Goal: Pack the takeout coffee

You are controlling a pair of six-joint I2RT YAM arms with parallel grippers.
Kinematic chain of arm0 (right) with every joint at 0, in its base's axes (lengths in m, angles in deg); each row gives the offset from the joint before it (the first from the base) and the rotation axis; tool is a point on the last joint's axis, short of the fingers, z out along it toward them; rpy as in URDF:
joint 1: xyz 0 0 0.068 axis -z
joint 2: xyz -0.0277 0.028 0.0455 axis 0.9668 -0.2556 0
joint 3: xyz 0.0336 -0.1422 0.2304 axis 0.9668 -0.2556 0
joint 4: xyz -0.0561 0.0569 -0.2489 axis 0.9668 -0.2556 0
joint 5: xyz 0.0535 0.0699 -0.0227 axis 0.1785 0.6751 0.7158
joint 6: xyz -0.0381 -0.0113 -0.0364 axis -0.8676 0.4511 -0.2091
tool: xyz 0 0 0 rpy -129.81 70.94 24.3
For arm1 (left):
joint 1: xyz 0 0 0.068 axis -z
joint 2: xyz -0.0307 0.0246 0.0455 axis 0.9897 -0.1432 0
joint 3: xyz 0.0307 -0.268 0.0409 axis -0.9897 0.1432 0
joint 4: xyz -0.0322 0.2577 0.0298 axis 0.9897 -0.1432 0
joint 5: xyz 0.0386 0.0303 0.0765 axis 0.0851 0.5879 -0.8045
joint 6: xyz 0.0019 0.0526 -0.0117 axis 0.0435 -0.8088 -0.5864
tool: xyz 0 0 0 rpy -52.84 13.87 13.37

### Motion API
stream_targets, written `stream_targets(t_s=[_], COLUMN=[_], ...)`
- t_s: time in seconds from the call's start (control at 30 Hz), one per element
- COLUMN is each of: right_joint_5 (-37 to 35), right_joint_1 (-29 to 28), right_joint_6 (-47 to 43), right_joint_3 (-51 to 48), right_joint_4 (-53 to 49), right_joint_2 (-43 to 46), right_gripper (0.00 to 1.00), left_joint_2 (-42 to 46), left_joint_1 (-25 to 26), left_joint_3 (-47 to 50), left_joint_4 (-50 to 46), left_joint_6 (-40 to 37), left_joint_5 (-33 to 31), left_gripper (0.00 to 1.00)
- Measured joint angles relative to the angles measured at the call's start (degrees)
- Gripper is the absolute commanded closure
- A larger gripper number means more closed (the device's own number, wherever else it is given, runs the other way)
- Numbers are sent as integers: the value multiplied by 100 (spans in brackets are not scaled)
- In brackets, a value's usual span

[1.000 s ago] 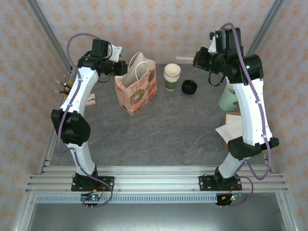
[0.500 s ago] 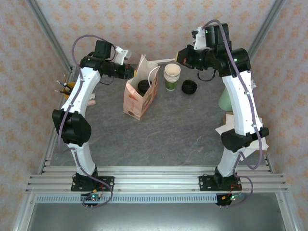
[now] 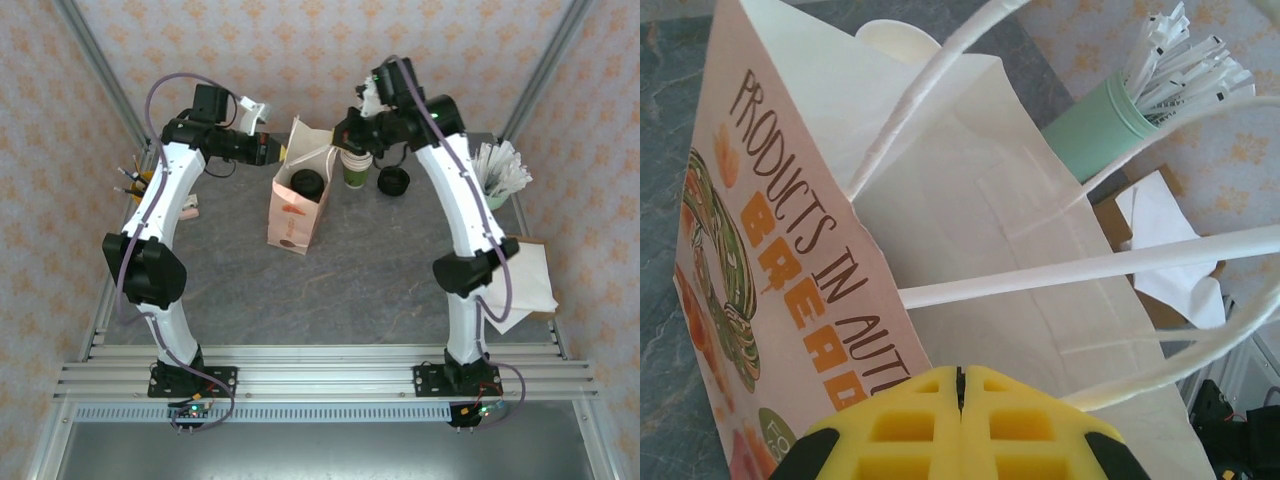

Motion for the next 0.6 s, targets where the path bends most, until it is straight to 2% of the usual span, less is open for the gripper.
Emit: stream_targets(t_s=[0.03,0.13,0.17,0.37,0.47,0.53,0.6], right_joint_5=[-122,-385,-448,-964,-1515,-2033,-2450], right_joint_1=[-111,-404,-490,-612,-501,-343,-20], right_joint_6=[74,245,299,297,282,321,450], right_joint_3=[166,376,382,365,31,-695,-1784], right_joint_4=[-7,4,9,50,90,140,236], right_joint_2=[-214,-632,-715,-605,2,815,1875], right_gripper=[94,76,67,35,22,18,15], left_joint_2=[33,85,94,234,374,481,581], left_joint_1=[0,0,0,-9,-37,-94,-181], left_joint_3=[59,221,260,455,560,654,713], left_joint_4=[20,66,72,151,195,262,304], left_joint_6=[24,92,105,149,238,313,417], left_joint_5=[0,-2,-9,-129,-188,-249,-365], left_gripper=[100,100,100,100,100,100,93])
